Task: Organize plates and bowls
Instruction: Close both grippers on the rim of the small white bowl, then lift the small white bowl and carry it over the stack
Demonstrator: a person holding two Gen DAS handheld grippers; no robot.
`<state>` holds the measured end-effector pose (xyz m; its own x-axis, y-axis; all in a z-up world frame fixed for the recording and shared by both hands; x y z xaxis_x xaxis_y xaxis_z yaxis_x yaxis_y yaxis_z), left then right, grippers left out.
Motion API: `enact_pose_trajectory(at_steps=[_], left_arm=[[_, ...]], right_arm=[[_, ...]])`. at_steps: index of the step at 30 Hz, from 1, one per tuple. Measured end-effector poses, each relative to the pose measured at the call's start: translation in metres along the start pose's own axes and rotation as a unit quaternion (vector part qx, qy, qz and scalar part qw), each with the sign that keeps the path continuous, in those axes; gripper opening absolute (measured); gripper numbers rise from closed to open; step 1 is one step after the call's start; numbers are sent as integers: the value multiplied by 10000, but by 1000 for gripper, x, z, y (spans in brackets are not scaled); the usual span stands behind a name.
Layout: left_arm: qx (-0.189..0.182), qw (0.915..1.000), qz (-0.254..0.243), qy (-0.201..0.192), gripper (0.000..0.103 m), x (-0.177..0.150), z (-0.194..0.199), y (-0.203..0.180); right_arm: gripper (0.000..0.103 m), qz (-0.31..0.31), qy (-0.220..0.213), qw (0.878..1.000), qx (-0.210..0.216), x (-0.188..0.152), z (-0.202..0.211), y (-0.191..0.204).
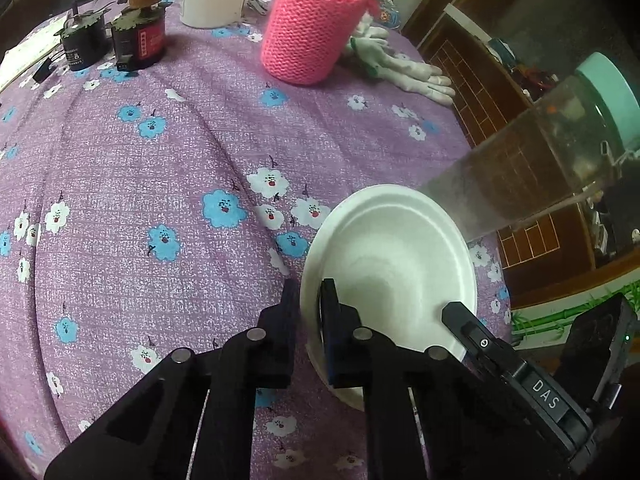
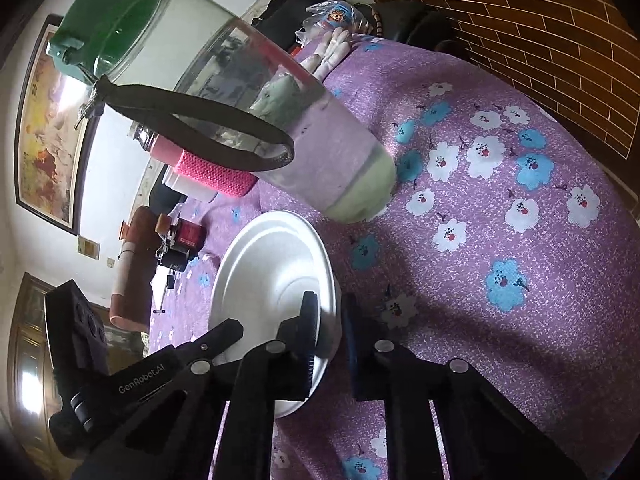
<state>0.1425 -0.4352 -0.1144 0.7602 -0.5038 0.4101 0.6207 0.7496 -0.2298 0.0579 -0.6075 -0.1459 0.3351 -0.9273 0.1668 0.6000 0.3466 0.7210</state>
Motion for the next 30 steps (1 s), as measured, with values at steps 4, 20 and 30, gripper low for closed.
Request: enact_pose_trajectory(at_steps=[4, 20, 30], left_arm=[[-13, 10000, 47, 0, 8, -6, 7, 3], [680, 9950, 395, -616, 8, -64, 117, 70], [1205, 9826, 883, -1105, 9, -137, 211, 151]], right_arm=[[8, 34, 52, 10000, 43, -3, 0, 3], [8, 823, 514, 9945, 389, -88, 22, 81], [8, 1628, 920, 9798, 712, -199, 31, 158]])
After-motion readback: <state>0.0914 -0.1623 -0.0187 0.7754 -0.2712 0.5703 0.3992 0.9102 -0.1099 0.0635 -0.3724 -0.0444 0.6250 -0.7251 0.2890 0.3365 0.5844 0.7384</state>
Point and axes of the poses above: each gripper's, at about its wrist camera, not at the fingertips, and z roughly against the way its jaws point, y to its left, x to its top, the point moved 6 cm from there along -z, roughly the way its jaws point, and after that the axes turned 13 degrees about -z, right-handed, at the moved point
